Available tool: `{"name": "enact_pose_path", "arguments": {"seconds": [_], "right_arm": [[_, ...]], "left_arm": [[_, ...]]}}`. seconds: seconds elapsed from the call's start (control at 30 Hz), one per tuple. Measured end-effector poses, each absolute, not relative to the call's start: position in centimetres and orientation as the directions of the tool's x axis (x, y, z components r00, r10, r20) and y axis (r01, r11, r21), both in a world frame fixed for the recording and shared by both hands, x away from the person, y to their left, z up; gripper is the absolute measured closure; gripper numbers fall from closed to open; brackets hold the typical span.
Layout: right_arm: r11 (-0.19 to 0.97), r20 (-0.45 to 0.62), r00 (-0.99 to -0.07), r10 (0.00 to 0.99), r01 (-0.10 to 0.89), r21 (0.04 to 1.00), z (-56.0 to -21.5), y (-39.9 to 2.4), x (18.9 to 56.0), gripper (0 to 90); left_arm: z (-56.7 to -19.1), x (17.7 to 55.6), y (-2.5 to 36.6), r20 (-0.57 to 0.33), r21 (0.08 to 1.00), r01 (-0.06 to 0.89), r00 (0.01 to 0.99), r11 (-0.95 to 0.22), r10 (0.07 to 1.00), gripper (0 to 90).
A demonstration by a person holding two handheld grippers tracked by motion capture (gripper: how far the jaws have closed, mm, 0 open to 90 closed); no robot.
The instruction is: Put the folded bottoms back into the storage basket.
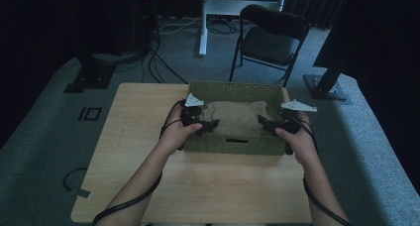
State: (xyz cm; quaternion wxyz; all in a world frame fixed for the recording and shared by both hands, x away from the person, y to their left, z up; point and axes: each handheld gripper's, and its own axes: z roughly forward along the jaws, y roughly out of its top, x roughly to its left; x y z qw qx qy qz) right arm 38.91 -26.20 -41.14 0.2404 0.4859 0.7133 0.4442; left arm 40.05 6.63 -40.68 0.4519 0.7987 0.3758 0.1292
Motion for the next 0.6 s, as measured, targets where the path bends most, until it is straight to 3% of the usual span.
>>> {"name": "enact_pose_path", "arguments": {"seconds": [0.6], "right_arm": [[0.138, 0.065, -0.400, 0.914, 0.458, 0.878, -43.2, -27.0, 34.1, 12.3]], "left_arm": [[-42.5, 35.7, 6.4, -0.124, 0.829, 0.446, 0.735, -0.337, 0.667, 18.0]]}}
